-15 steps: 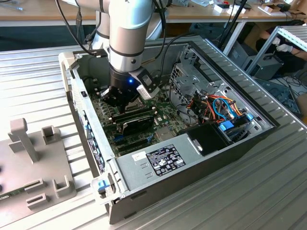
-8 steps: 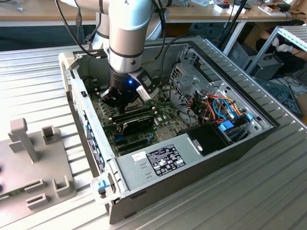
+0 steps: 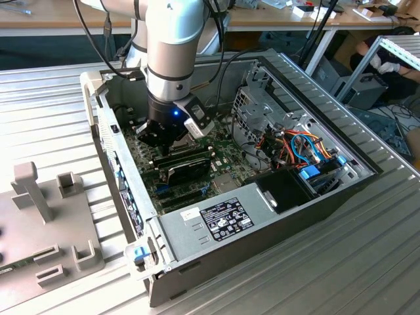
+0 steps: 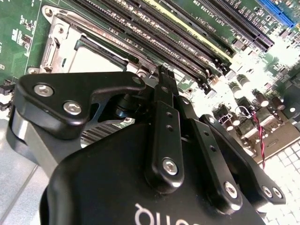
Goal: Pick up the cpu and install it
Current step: 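Install the second cpu locking lever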
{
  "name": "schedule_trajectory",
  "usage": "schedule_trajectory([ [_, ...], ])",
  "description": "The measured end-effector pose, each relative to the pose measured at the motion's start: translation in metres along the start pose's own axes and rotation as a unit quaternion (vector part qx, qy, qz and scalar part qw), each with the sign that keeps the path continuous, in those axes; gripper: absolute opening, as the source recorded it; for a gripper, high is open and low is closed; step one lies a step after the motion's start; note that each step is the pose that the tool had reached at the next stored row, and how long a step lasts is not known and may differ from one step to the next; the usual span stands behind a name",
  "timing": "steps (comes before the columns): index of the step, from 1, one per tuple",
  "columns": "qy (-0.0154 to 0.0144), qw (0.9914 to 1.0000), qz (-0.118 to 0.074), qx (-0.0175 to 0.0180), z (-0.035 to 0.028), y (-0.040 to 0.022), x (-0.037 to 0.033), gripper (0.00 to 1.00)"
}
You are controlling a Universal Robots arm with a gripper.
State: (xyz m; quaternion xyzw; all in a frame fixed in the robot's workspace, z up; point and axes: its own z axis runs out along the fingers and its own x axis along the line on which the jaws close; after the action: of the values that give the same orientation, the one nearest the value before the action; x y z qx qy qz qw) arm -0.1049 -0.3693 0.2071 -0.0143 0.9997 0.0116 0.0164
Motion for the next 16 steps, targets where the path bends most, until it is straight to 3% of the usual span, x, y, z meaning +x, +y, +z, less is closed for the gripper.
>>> schedule_trajectory([
  [16,-0.0055,0.99998,0.000,-0.0018,0.0057,-0.0001,0.0016,0.11],
])
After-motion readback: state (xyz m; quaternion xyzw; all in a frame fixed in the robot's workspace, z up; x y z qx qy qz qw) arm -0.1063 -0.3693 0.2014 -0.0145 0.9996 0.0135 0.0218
